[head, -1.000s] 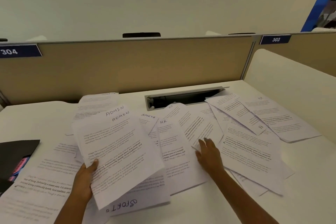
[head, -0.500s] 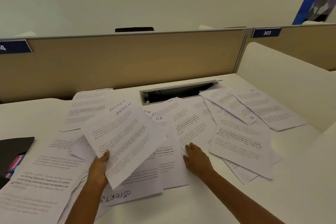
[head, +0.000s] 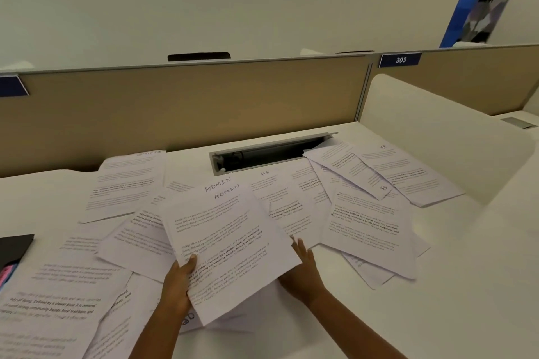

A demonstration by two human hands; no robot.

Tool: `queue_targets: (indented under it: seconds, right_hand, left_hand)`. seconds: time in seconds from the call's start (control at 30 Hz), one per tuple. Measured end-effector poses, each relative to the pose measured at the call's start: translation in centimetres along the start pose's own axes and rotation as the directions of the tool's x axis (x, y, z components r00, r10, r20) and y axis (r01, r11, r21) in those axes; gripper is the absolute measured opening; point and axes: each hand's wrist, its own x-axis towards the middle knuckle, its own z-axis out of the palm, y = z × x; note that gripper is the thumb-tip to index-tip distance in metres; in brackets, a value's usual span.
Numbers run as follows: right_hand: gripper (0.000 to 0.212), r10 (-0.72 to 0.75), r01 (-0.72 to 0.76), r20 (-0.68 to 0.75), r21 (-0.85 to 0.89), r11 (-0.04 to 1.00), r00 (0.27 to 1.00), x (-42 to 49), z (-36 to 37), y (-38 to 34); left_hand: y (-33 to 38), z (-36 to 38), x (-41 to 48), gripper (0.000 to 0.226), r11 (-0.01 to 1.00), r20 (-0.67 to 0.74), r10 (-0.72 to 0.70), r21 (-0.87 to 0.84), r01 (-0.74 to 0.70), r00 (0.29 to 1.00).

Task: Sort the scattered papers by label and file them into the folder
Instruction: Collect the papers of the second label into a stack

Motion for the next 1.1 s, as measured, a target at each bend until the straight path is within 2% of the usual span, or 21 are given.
queue_targets:
  seconds: [0.07, 0.1, 0.17, 0.2, 0.3, 0.37, 0.47, 0.5, 0.57, 0.6, 0.67, 0.73, 0.83, 0.9, 0.93, 1.0, 1.1]
  right_hand:
    - [0.099, 0.064, -0.063, 0.003, -0.014, 0.998, 0.998, 0.0, 0.1, -0.1]
    - [0.101, 0.075, -0.073, 0.016, -0.103, 0.992, 0.997, 0.1, 0.2, -0.3]
    - [0.086, 0.093, -0.080, 0.074, -0.163, 0.983, 0.993, -0.1, 1.5, -0.7]
    - [0.079, 0.033, -0.013, 0.099, -0.192, 0.981, 0.995, 0.0, 2.2, -0.5]
    - [0.067, -0.185, 0.203, 0.173, -0.094, 0.975, 0.967, -0.2, 1.2, -1.3]
    - [0.058, -0.219, 0.226, 0.198, -0.013, 0.974, 0.955, -0.4, -0.5, -1.3]
    - [0.048, -0.097, 0.096, -0.030, -0.043, 0.994, 0.995, 0.1, -2.1, 1.5]
    - [0.055, 0.006, -0.009, -0.030, -0.105, 0.994, 1.000, 0.3, -2.7, 2.7]
    - [0.072, 0.215, -0.246, -0.141, -0.262, 0.933, 0.966, 1.0, -3.5, 4.8]
    - [0.078, 0.303, -0.325, -0.120, -0.251, 0.912, 0.945, 0.9, -4.3, 5.4]
    - [0.073, 0.411, -0.423, -0.101, -0.211, 0.881, 0.906, 0.7, -5.4, 6.3]
    - [0.061, 0.372, -0.395, -0.139, -0.215, 0.893, 0.918, 0.3, -5.7, 7.0]
    - [0.040, 0.291, -0.319, -0.133, -0.328, 0.889, 0.947, 0.4, -6.0, 7.6]
    - [0.044, 0.240, -0.278, -0.154, -0.318, 0.906, 0.959, 0.9, -5.6, 7.9]
    - [0.054, 0.295, -0.317, -0.116, -0.308, 0.897, 0.948, 0.8, -5.4, 7.8]
    - [0.066, 0.359, -0.392, -0.159, -0.311, 0.866, 0.920, 1.0, -5.2, 7.6]
    - [0.064, 0.319, -0.370, -0.195, -0.363, 0.855, 0.928, 1.6, -5.8, 7.1]
  left_hand:
    - [0.3, -0.2, 0.0, 0.035, 1.000, -0.001, -0.018, -0.015, 0.018, 1.000]
    - [0.3, -0.3, 0.1, 0.037, 0.999, 0.003, -0.031, -0.033, 0.032, 0.999]
    - [0.4, -0.1, 0.3, 0.037, 0.998, 0.017, -0.040, -0.047, 0.041, 0.999]
    - [0.4, 0.2, 0.3, 0.035, 0.998, 0.026, -0.036, -0.049, 0.038, 0.999]
    - [0.2, 0.9, 0.6, 0.034, 0.999, 0.006, -0.030, -0.020, 0.030, 1.000]
    - [0.2, 1.1, 0.7, 0.036, 0.999, -0.018, -0.038, -0.005, 0.038, 0.999]
    - [0.2, 1.1, 1.0, 0.039, 0.999, -0.030, -0.038, -0.002, 0.038, 0.999]
    - [0.2, 1.2, 1.0, 0.039, 0.999, -0.025, -0.039, -0.001, 0.039, 0.999]
    - [0.0, 1.4, 0.8, 0.038, 0.999, -0.020, -0.037, 0.009, 0.038, 0.999]
    - [-0.1, 1.5, 0.8, 0.038, 0.999, -0.022, -0.039, 0.017, 0.040, 0.999]
    - [-0.3, 1.6, 0.7, 0.039, 0.999, -0.023, -0.047, 0.024, 0.047, 0.999]
    - [-0.4, 1.8, 0.5, 0.038, 0.998, -0.017, -0.051, 0.030, 0.051, 0.999]
    - [-0.3, 1.9, 0.3, 0.037, 0.999, -0.009, -0.047, 0.020, 0.047, 0.999]
    - [-0.1, 1.8, 0.2, 0.036, 0.999, -0.006, -0.045, 0.025, 0.045, 0.999]
    - [-0.1, 1.7, 0.1, 0.036, 0.999, -0.010, -0.044, 0.030, 0.044, 0.999]
    - [0.2, 1.6, -0.1, 0.036, 0.999, -0.019, -0.042, 0.031, 0.042, 0.999]
    - [0.5, 1.6, -0.5, 0.034, 0.999, -0.024, -0.034, 0.017, 0.035, 0.999]
